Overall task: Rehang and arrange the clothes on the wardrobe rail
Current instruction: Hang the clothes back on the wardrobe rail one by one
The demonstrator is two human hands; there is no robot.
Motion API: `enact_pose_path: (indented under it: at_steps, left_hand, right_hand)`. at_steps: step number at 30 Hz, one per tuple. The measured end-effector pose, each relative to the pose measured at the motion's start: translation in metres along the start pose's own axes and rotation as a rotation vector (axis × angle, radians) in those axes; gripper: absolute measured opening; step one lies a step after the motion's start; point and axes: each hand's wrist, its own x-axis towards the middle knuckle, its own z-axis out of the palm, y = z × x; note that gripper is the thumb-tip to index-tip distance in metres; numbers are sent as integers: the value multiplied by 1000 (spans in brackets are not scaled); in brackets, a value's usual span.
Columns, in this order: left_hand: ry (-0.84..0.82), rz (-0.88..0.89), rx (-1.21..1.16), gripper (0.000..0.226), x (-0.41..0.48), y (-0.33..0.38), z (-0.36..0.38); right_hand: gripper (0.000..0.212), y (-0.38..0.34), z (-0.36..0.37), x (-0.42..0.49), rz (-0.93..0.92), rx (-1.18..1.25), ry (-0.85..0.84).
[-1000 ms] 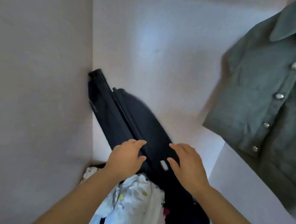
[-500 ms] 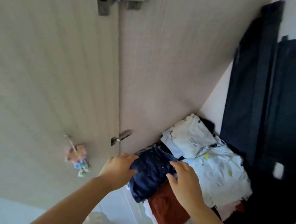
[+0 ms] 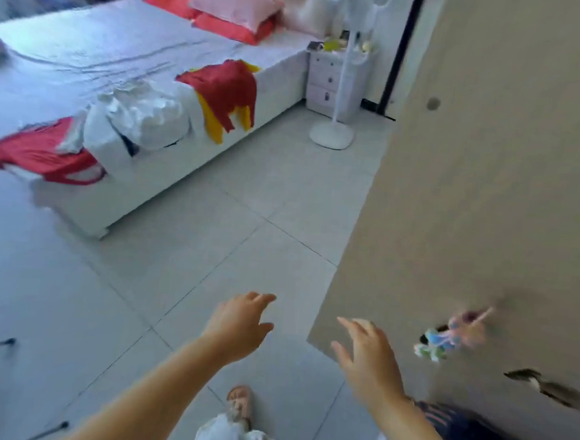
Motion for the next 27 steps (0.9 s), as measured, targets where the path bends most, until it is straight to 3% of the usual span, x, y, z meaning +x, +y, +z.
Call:
enact_pose_path:
  at_steps: [8, 15, 27]
  left_hand:
    - [198, -339, -97, 51, 3, -155, -60]
    - [315, -514, -175, 50, 33, -279, -125]
    - [415, -750, -257, 50, 133, -434, -199]
  right_hand:
    - [43, -149, 53, 131, -318, -56, -146]
    - [43, -265, 96, 245, -440, -68, -205]
    - [43, -403, 155, 453, -624, -86, -321]
